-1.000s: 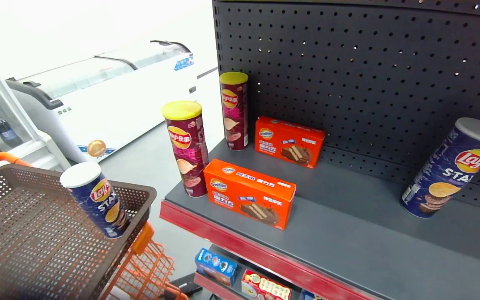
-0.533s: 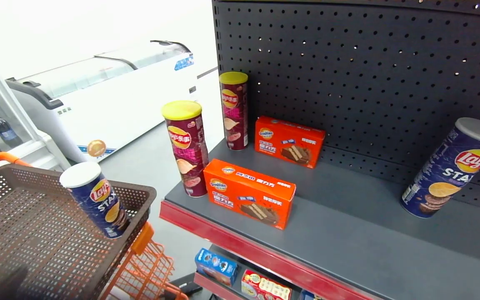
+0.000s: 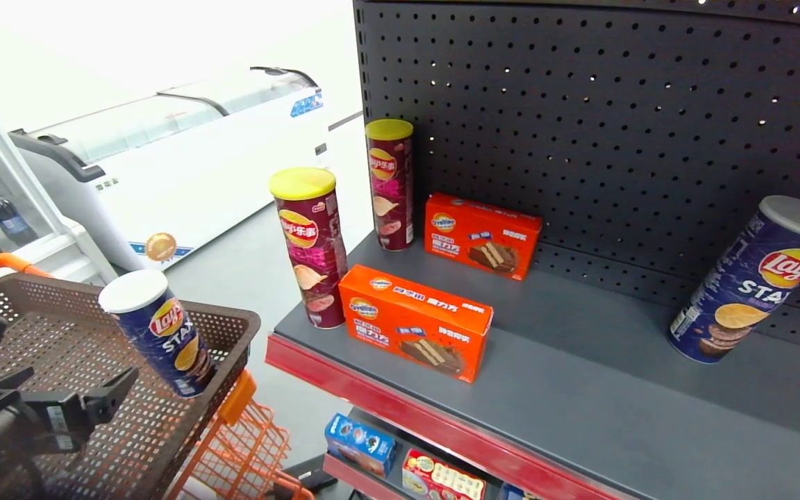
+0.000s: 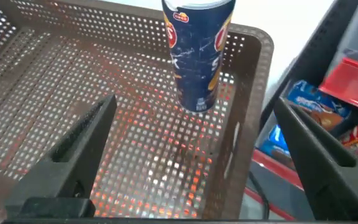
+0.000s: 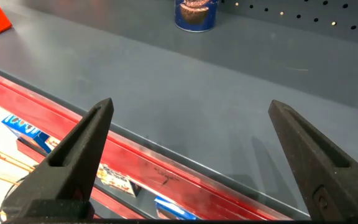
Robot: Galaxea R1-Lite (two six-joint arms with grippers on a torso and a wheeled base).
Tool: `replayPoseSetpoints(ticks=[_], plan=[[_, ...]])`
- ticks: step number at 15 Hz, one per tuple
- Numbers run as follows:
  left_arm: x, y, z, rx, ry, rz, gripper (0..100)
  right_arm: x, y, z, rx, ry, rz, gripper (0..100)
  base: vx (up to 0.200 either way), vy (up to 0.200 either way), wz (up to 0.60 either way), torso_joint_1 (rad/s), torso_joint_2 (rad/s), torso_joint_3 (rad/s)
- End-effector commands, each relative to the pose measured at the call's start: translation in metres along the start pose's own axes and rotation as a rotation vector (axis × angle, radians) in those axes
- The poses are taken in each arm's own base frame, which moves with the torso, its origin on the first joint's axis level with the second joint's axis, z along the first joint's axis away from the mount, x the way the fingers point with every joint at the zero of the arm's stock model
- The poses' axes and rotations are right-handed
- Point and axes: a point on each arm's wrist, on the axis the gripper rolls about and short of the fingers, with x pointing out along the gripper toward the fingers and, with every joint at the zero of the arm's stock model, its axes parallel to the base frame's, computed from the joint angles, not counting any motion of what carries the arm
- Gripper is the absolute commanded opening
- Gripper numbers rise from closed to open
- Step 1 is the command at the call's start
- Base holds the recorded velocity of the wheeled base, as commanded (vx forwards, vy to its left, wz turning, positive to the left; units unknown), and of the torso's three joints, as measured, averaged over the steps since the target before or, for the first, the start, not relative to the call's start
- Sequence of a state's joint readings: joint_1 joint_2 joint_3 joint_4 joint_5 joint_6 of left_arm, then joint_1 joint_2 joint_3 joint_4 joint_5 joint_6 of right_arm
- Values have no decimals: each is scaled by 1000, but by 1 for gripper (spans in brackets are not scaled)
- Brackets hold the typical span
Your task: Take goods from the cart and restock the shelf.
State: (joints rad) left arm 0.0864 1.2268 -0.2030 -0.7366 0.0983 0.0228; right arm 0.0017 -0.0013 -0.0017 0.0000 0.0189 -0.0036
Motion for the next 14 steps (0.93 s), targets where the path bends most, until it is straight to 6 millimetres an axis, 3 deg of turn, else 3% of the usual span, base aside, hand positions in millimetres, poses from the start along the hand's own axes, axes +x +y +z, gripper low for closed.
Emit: replayPoseSetpoints(ticks=[1,6,10,14], plan=[[43,-2,-17,0,98,9,100,0,0,0,-1,1,-1,100,0,0,0,0,0,0],[82,-10,-15,2,-30,-6,100,0,0,0,1,1,-1,100,0,0,0,0,0,0],[100,-8,-11,-7,-113,13,100,0,0,0,-1,1,1,100,0,0,0,0,0,0],[113,-1,-20,-12,-74,68,100,0,0,0,-1,1,1,100,0,0,0,0,0,0]])
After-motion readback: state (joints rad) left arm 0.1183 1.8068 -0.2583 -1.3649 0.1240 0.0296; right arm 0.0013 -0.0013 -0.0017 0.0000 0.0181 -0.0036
